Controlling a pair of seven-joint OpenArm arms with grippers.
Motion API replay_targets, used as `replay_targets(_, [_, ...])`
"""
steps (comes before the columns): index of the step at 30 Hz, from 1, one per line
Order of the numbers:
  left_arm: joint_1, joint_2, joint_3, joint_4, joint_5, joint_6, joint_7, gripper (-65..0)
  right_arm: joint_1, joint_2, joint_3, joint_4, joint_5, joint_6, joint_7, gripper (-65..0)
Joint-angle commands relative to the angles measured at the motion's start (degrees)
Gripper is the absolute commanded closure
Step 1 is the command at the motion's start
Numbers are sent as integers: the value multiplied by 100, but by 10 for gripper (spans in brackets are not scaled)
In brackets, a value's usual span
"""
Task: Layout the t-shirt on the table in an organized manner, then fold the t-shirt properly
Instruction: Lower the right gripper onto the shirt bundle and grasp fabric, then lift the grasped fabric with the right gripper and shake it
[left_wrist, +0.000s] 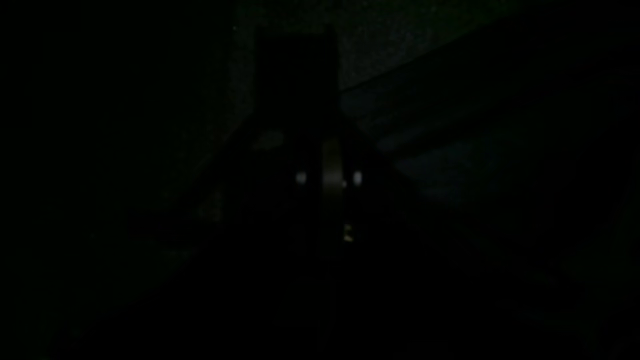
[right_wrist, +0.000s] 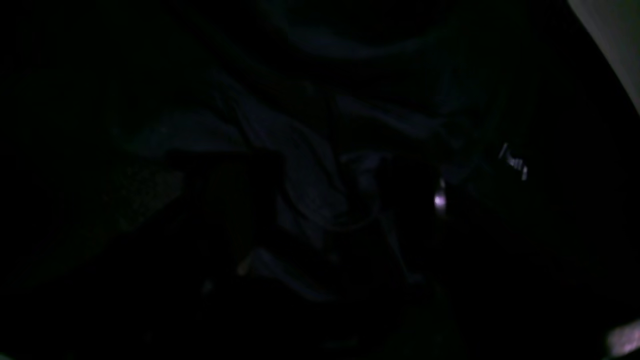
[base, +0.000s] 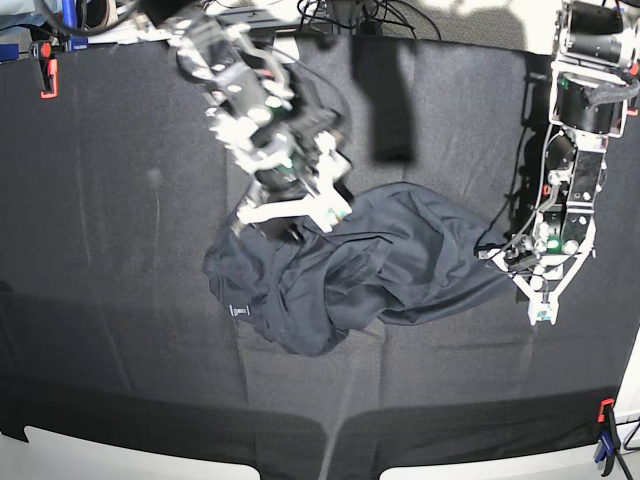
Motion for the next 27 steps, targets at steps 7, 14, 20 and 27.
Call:
replay_targets(7, [-142,-66,-28,103,59,-50,-133,0,79,-13,26,98,-24,-219,-2,-13])
replay_targets(14, [-144,-85,-28,103,691,-48,-321,0,76,-4,26,254,-785,-229,-503,0])
replay_targets(20, [-142,-264,-28,103,859,-48,-348,0,79,234,35,752,-798,-251,-817,0])
replay_targets(27, [-149,-415,-28,103,855,-48,-828,0,619,258,767,1099,-361,-409,-802,0])
